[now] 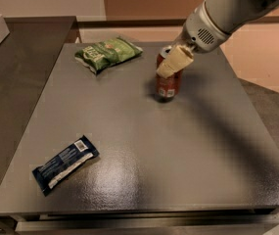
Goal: Move coke can near green jalapeno chip bag
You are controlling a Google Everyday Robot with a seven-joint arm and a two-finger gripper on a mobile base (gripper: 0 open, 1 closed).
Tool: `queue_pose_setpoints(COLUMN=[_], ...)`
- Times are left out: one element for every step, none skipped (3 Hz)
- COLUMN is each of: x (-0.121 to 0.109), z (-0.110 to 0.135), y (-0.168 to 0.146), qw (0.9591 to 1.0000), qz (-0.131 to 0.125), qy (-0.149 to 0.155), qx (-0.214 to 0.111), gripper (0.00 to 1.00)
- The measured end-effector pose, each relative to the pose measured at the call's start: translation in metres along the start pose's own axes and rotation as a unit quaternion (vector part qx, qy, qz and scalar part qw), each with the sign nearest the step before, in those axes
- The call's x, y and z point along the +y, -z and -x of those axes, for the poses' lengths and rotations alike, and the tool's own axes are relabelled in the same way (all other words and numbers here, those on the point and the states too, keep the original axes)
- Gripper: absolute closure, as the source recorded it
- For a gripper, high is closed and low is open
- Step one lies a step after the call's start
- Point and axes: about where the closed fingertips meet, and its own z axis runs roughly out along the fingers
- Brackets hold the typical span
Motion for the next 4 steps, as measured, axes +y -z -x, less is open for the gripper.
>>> queue_pose_setpoints(x=[-0.024, -0.047, -0.065, -0.075], z=[0.022, 0.041, 0.055, 0.068], y=[-0.001, -0.009, -0.024, -0.044], qw=[0.9997, 0.9992, 0.999, 0.9992], qz=[-0.019, -0.03, -0.029, -0.018], qy=[-0.008, -0.021, -0.03, -0.032], qx=[-0.009, -0.015, -0.017, -0.016], gripper=[1.0, 1.0, 1.0, 1.0])
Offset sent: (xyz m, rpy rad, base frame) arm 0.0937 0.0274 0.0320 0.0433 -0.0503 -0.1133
